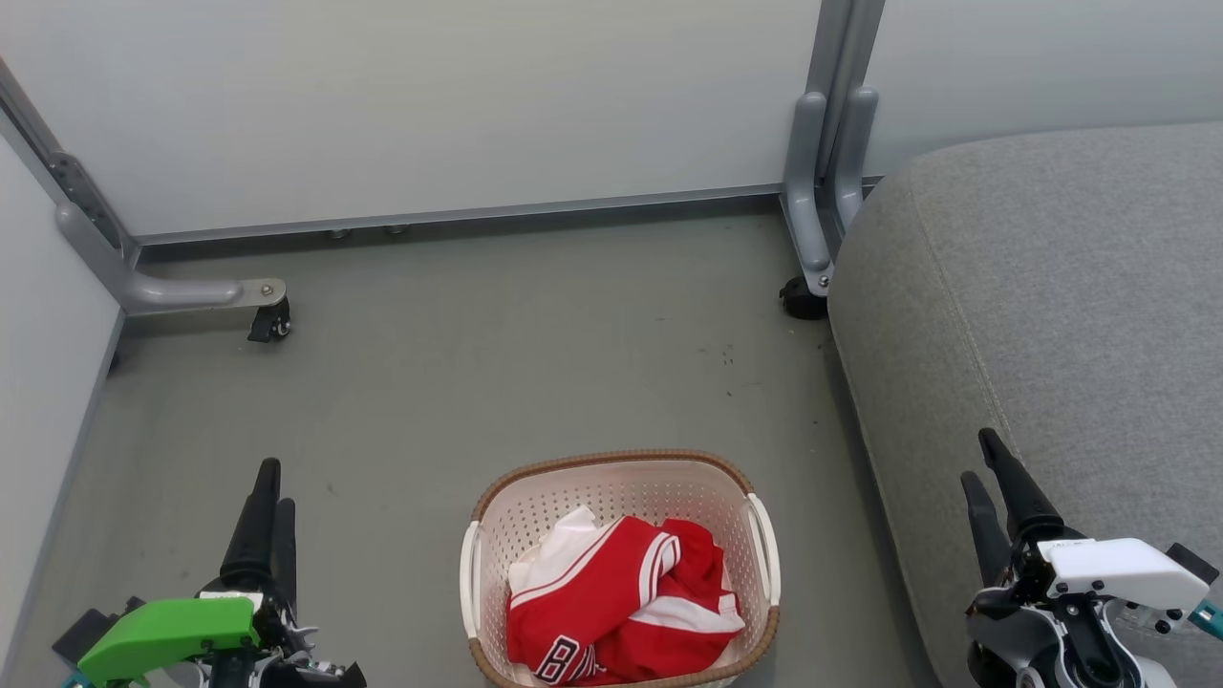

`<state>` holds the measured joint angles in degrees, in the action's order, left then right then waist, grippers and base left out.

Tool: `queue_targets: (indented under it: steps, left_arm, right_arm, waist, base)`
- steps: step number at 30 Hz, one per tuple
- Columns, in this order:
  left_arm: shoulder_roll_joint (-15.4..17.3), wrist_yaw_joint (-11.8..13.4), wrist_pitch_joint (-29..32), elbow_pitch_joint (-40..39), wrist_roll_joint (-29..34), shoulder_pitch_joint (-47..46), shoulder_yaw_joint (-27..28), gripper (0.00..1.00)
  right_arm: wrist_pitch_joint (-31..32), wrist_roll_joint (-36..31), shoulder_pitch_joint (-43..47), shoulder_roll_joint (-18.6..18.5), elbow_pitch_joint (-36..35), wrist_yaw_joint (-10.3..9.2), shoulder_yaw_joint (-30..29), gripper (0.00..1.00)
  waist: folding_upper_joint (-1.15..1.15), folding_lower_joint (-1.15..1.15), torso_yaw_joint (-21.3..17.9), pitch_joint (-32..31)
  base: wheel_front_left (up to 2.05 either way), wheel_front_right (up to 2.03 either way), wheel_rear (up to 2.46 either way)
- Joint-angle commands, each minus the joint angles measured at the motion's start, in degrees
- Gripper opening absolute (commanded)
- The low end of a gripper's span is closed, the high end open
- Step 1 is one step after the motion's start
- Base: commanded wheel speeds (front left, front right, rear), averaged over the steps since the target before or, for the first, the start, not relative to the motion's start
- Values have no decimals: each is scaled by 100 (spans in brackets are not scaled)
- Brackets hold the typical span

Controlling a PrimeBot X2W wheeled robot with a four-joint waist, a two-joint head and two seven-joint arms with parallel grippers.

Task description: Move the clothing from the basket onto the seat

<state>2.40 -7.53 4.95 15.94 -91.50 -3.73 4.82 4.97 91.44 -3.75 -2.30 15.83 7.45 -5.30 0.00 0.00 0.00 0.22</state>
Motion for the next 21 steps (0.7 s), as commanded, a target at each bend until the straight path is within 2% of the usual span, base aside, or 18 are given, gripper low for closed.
queue_targets:
  steps: [1, 4, 11, 21]
  left_arm:
    - [22, -1, -78, -139, 276, -78, -60, 100]
    - [23, 0, -133, -189, 507, -72, -80, 100]
    - [28, 0, -331, -536, 1672, -27, -261, 100]
    - [32, 39, -569, -822, 2745, 51, -460, 100]
  right_arm:
    - [-87, -184, -55, -23, -141, 0, 28, 100]
    - [-142, -399, -35, -24, -174, 0, 33, 100]
    - [-339, -1525, 24, -27, -376, 1, 128, 100]
    - [-577, -2709, 138, -33, -589, 1, 219, 100]
  waist:
    - [0, 0, 1, 2]
    - [0, 0, 2, 5]
    - [0, 0, 2, 22]
    - [0, 0, 27, 29]
  base:
    - [0, 0, 0]
    - [0, 0, 0]
    - [0, 0, 0]
    - [0, 0, 0]
